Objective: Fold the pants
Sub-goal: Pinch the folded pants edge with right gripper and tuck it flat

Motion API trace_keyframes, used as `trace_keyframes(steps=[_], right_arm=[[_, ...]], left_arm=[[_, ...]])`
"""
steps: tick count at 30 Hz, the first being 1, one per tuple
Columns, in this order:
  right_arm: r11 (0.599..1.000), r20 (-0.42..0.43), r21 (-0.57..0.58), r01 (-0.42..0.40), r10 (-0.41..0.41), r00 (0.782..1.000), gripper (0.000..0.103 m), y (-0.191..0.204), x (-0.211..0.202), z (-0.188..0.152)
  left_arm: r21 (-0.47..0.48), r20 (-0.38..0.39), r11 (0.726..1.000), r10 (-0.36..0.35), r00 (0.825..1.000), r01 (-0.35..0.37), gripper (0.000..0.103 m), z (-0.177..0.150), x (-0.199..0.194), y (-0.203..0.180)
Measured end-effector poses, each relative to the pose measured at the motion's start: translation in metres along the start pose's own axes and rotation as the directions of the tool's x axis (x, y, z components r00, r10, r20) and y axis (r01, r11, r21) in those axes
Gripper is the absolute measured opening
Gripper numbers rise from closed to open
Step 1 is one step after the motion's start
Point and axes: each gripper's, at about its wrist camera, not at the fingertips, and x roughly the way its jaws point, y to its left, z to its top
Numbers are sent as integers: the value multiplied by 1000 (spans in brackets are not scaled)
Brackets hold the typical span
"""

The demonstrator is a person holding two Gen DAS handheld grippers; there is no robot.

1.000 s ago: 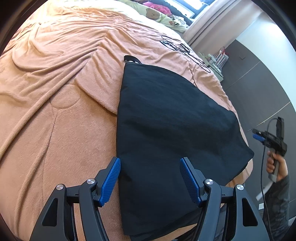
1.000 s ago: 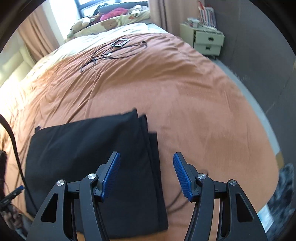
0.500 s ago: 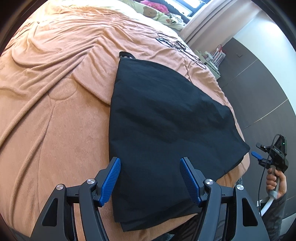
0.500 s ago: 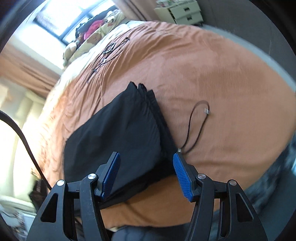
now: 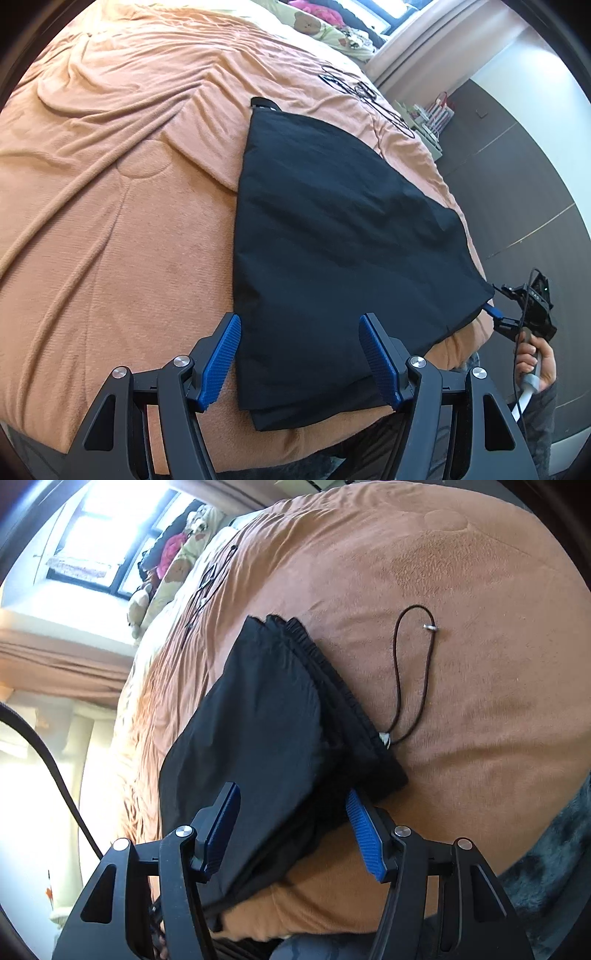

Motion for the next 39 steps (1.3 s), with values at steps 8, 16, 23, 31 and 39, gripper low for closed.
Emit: trace_keyframes(steps=[8, 16, 23, 31, 39], right_arm=[[1000, 50, 3, 21, -21, 999, 2, -13, -15, 11], [999, 126, -47, 4, 2, 992, 1, -5, -46, -48], [1000, 158, 13, 12, -14, 987, 1, -18, -43, -65], [1000, 169, 21, 12, -15, 986, 1, -24, -42, -71], [997, 151, 56, -48, 39, 988, 4, -37, -38, -73]], left_arm=[[-12, 12, 1000, -5, 1000, 5, 69, -1, -4, 1], [-26, -6, 1000, -1, 1000, 1, 69, -2, -3, 6], [-82, -7, 997, -4, 1000, 3, 69, -2, -1, 20], [-152, -25, 987, -59, 998, 55, 62, 2, 12, 32], [-210, -68, 972, -117, 991, 101, 46, -2, 32, 38]])
